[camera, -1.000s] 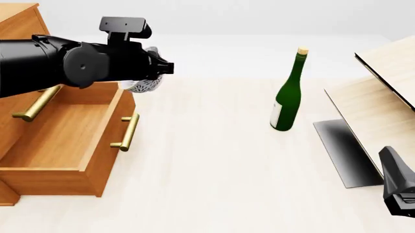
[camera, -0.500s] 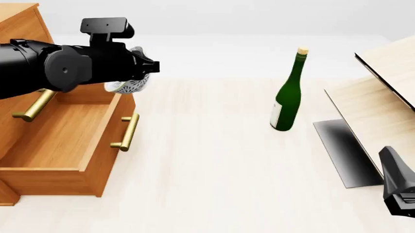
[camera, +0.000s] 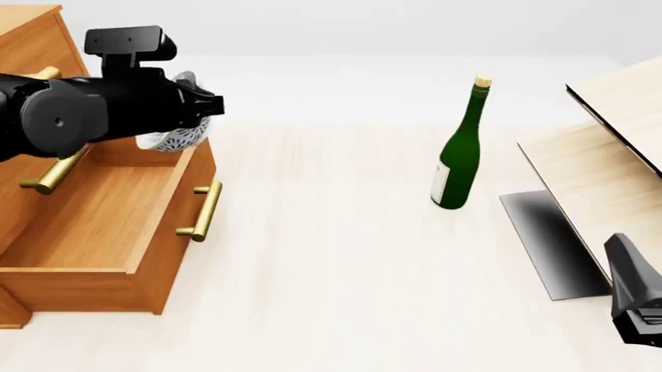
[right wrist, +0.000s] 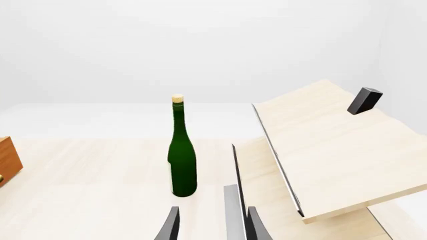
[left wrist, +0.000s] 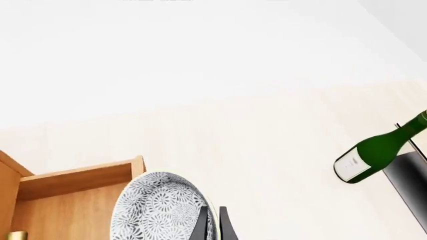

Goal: Put the bowl in the bottom drawer of the cabinet.

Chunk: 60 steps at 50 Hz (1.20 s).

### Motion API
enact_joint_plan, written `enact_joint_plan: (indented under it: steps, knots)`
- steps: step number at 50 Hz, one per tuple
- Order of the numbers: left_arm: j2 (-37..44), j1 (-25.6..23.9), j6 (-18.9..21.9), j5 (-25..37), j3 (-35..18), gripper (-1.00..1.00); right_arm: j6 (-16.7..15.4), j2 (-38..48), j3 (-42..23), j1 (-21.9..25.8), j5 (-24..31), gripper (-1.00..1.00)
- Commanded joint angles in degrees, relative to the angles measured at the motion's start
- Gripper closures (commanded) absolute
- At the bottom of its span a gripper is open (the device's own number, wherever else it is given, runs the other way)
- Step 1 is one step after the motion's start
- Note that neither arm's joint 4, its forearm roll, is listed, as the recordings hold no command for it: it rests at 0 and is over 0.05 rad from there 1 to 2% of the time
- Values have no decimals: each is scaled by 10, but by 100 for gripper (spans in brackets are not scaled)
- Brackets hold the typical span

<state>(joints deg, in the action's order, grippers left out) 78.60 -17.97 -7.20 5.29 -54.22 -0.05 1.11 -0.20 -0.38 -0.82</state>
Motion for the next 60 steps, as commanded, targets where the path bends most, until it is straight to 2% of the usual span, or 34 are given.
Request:
enact_joint_plan:
  steps: [1, 32, 60]
  knots:
    - [-25, 18, 0, -6, 21, 100, 0, 0, 0, 0, 0, -100]
    - [-62, 57, -24, -35, 76, 100, 0, 0, 0, 0, 0, -100]
    - [-57, 71, -66, -102, 123, 100, 0, 0, 0, 0, 0, -100]
